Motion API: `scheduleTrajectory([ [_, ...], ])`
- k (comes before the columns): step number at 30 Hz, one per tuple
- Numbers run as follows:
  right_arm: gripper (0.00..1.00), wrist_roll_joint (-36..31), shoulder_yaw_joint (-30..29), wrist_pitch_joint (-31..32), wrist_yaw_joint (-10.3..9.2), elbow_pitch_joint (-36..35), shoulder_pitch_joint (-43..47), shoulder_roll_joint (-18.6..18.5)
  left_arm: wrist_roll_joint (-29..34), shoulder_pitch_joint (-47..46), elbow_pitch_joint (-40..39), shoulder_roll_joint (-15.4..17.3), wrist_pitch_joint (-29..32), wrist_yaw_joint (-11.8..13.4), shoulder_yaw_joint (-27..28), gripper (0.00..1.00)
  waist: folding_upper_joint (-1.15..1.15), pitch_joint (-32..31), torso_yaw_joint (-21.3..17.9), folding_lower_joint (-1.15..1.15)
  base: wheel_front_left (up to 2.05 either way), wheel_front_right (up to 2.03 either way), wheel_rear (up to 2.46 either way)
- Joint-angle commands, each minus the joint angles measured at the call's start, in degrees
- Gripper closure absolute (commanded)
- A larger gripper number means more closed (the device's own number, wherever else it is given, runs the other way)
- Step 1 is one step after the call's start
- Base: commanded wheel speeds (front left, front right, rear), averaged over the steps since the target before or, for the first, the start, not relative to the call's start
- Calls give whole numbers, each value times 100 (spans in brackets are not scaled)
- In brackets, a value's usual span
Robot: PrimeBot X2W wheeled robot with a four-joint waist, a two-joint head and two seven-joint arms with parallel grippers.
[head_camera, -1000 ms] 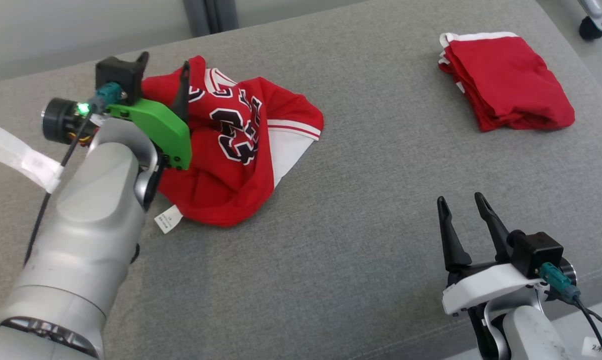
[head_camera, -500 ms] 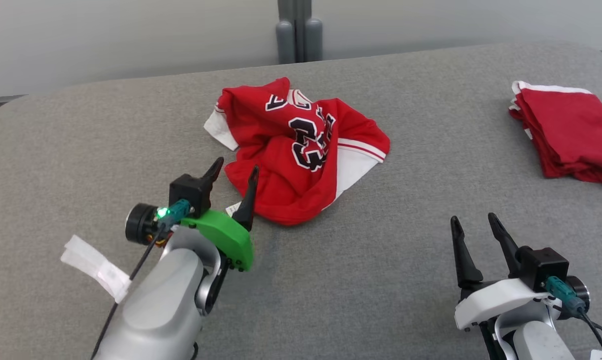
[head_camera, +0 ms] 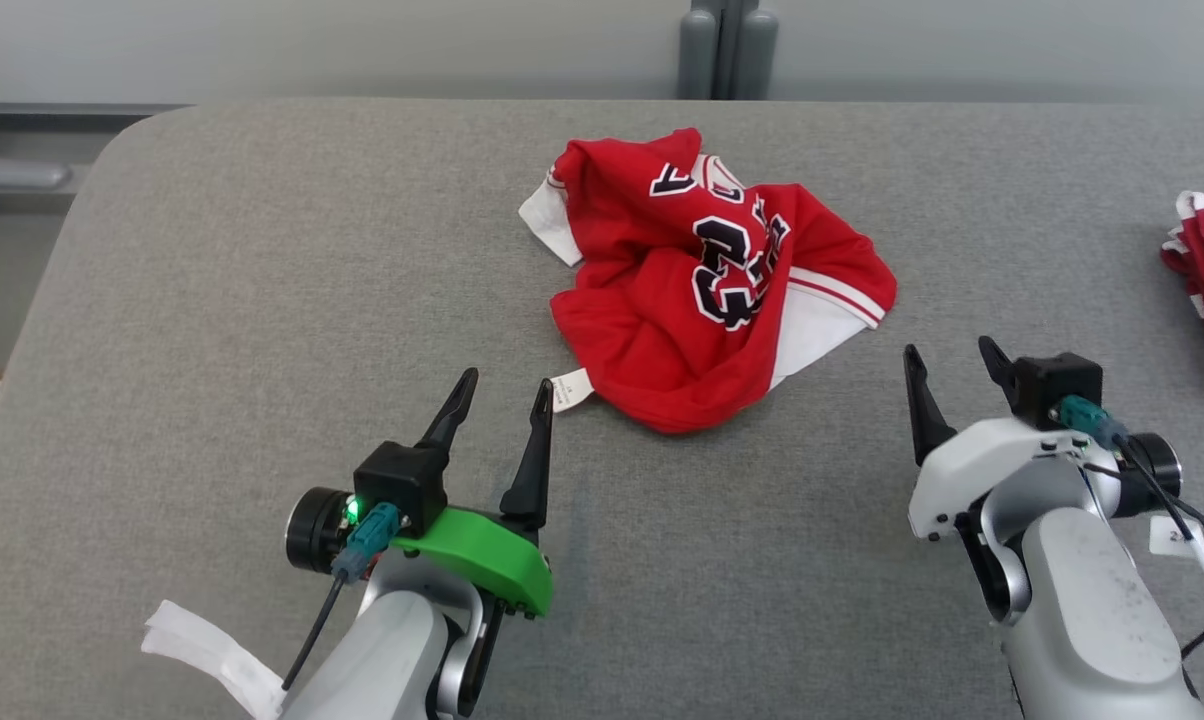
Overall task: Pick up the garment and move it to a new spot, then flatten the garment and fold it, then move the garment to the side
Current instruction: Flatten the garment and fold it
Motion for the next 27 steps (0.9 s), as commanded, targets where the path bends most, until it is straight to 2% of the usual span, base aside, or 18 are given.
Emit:
scheduleTrajectory([
  [1, 0, -127, -2, 167, -7, 162, -226, -7, 95, 99, -85, -31, -17, 19, 31, 0, 0, 237, 332, 0, 0, 0, 0],
  [10, 0, -592, -346, 1124, -7, 1247, -1129, -12, 178, 246, -292, -130, -18, -46, 234, 0, 0, 448, 804, 0, 0, 0, 0],
  [17, 0, -306, -378, 1279, -7, 2034, -1491, -11, 232, 303, -213, -199, -18, -100, 342, 0, 0, 473, 909, 0, 0, 0, 0],
  [18, 18, -237, -333, 1264, -7, 2154, -1521, -5, 244, 312, -214, -211, -18, -109, 363, 0, 0, 470, 904, 0, 0, 0, 0],
  [19, 46, -212, -303, 1223, -6, 2250, -1551, -3, 256, 318, -217, -218, -18, -112, 380, 0, 0, 465, 896, 0, 0, 0, 0],
  [20, 60, -186, -271, 1183, -7, 2356, -1589, -3, 263, 323, -223, -227, -18, -129, 392, 0, 0, 457, 884, 0, 0, 0, 0],
  [21, 65, -171, -251, 1141, -7, 2442, -1617, -3, 270, 324, -224, -234, -18, -148, 401, 0, 0, 451, 872, 0, 0, 0, 0],
  [22, 78, -166, -225, 1093, -7, 2558, -1658, -3, 288, 323, -217, -239, -18, -159, 410, 0, 0, 443, 854, 0, 0, 0, 0],
  [23, 100, -170, -195, 1025, -7, 2637, -1692, -4, 300, 321, -209, -242, -18, -169, 419, 0, 0, 436, 835, 0, 0, 0, 0],
  [27, 100, -221, -181, 689, -11, 2887, -1859, -29, 349, 372, -193, -243, -18, -177, 493, 0, 0, 376, 688, 0, 0, 0, 0],
])
